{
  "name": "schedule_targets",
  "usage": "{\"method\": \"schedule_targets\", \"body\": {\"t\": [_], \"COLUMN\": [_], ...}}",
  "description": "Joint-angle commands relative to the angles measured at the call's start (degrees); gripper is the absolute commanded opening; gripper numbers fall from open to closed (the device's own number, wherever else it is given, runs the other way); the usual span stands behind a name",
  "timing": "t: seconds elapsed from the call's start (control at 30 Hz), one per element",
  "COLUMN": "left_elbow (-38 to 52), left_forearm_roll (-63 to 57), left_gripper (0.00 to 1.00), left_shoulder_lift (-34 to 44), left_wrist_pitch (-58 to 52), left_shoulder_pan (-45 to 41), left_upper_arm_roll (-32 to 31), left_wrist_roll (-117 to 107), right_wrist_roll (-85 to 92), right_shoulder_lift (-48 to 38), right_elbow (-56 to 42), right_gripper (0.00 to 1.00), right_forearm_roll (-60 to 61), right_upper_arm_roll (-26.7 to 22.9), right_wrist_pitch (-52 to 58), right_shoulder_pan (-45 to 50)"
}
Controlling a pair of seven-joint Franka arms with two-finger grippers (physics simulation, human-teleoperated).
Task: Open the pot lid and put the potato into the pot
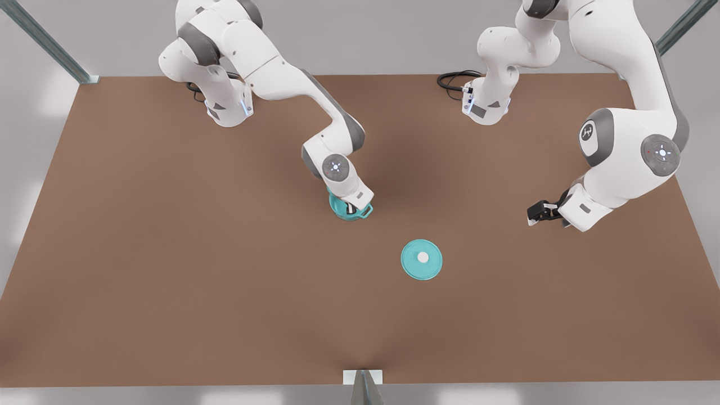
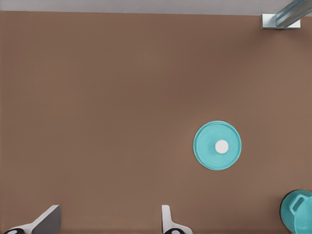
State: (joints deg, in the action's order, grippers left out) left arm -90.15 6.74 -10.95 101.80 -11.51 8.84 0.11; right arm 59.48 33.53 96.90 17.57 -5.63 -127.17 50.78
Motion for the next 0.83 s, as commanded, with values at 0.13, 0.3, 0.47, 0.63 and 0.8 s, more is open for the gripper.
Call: {"method": "schedule_targets", "body": {"t": [0.13, 0.3, 0.47, 0.63, 0.8], "left_elbow": [0.1, 0.0, 0.6, 2.3, 2.3], "left_forearm_roll": [-0.1, -0.1, -0.1, 0.1, 0.6], "left_gripper": [1.00, 1.00, 1.00, 1.00, 1.00], "left_shoulder_lift": [0.0, 0.0, -0.2, -0.8, -0.9], "left_wrist_pitch": [0.0, 0.1, 0.1, 0.5, 0.6], "left_shoulder_pan": [0.0, 0.0, 0.0, -0.1, 0.1], "left_upper_arm_roll": [0.0, 0.0, 0.0, 0.0, 0.0], "left_wrist_roll": [-0.2, -0.2, -0.2, 0.7, 0.7], "right_wrist_roll": [-8.6, -9.5, -8.8, -24.6, -37.6], "right_shoulder_lift": [-0.1, -0.1, -10.1, -16.7, -16.8], "right_elbow": [0.5, 0.6, -1.0, -5.3, -5.5], "right_gripper": [0.49, 1.00, 1.00, 1.00, 1.00], "right_forearm_roll": [-0.1, -0.1, -0.1, -0.7, -0.5], "right_upper_arm_roll": [-0.1, -0.1, -17.1, -42.4, -41.6], "right_wrist_pitch": [-1.8, -1.9, 16.4, 31.8, 35.2], "right_shoulder_pan": [0.1, 0.4, -0.5, -4.0, -3.5]}}
